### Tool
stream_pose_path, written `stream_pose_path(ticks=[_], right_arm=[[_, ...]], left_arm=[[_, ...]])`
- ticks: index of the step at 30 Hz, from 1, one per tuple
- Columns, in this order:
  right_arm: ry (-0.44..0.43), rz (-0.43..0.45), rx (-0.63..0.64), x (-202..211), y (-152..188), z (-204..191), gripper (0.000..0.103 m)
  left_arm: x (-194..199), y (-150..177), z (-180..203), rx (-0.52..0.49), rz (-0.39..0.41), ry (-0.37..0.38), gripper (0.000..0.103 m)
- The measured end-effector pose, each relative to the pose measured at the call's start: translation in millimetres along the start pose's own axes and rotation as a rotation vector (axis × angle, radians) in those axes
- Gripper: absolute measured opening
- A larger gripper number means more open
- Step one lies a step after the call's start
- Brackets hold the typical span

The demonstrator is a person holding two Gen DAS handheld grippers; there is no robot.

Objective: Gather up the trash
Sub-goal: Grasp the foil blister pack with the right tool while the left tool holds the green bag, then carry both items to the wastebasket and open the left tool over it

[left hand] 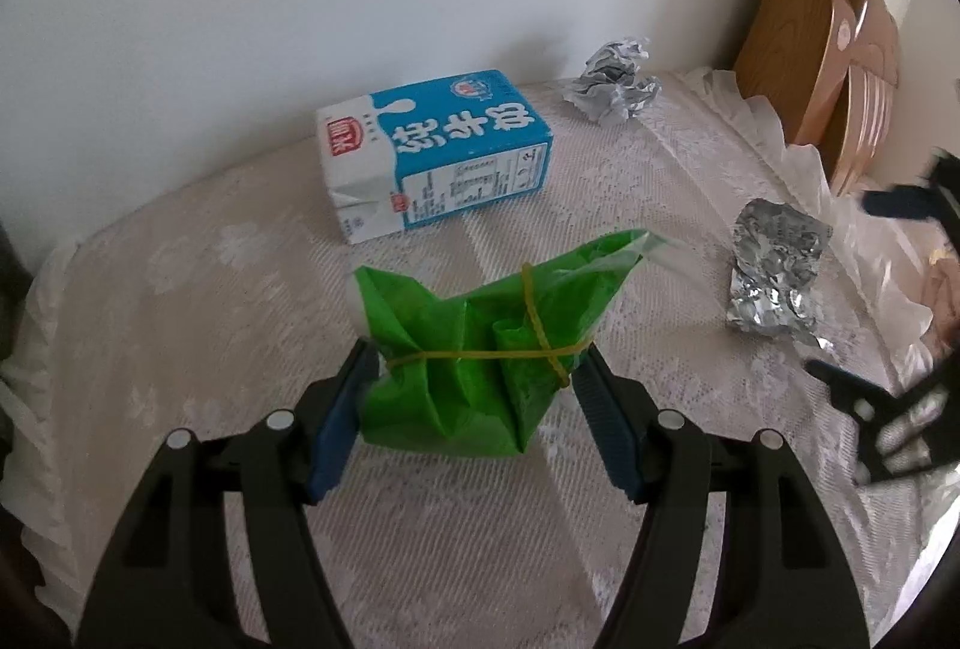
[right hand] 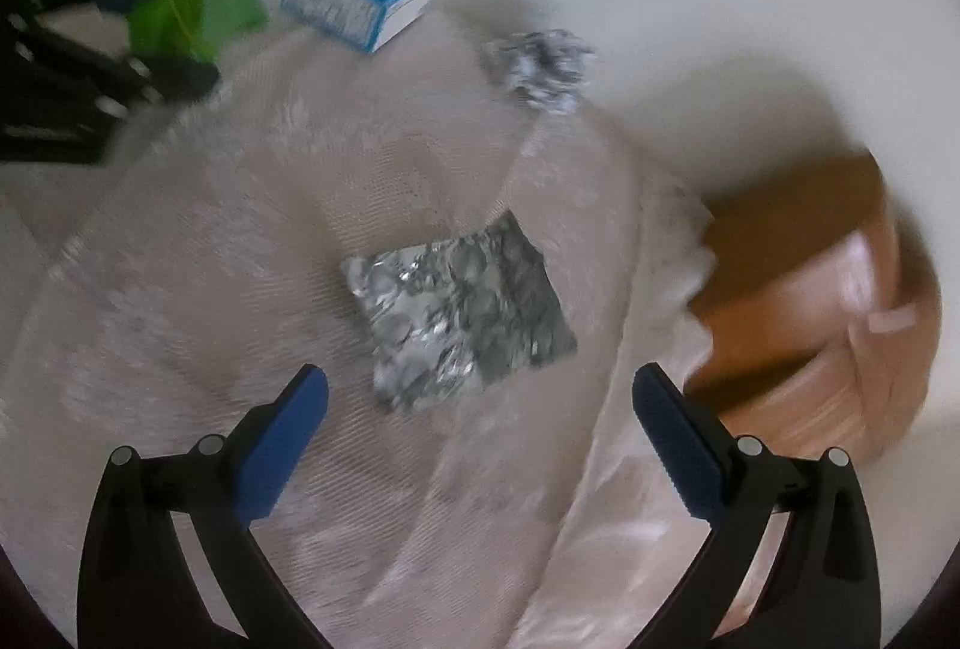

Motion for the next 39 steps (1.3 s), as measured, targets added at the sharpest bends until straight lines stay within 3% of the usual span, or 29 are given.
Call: stream_pose_path(ticks=[3, 7, 9, 11, 17, 25, 32, 39], right_arm=[[-0.087, -0.055, 0.022, -22, -10, 0, 0.101], [-0.184, -0.058, -0.031, -29, -22, 9, 0.1], [-0.238, -0.073, -0.07, -32, -22, 12, 0.094], [-0.26, -0.074, -0.108, -33, -24, 18, 0.08], [-0.317, -0.037, -0.291, -7, -10, 27, 0.071], [-0.368, 0.075, -0.631, 77, 54, -5, 0.071], [-0.359, 0.079, -0.902, 153, 130, -60, 0.071], [-0.323, 0.057, -1.056, 207, 209, -100, 0.071]], left_arm=[[5, 2, -2, 0.003, 0.002, 0.0, 0.065], [10, 4, -3, 0.003, 0.004, 0.008, 0.065], [11, 3, -1, -0.001, 0.006, 0.01, 0.065], [14, 4, 0, -0.004, 0.009, 0.013, 0.065], [31, 8, 4, -0.012, 0.032, 0.02, 0.065], [78, 29, 22, -0.04, 0.07, 0.028, 0.065], [137, 77, 49, -0.14, 0.092, 0.033, 0.065], [175, 139, 101, -0.238, 0.046, 0.117, 0.065]])
Point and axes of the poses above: each gripper's, at about its wrist camera, not at the fingertips, and x roughly against the way its jaws point, z to its right, y to its underside, the point moved 4 cm from there along -x, roughly the way its jaws point, and after that the axes turned 8 degrees about y, right-handed, at the moved point
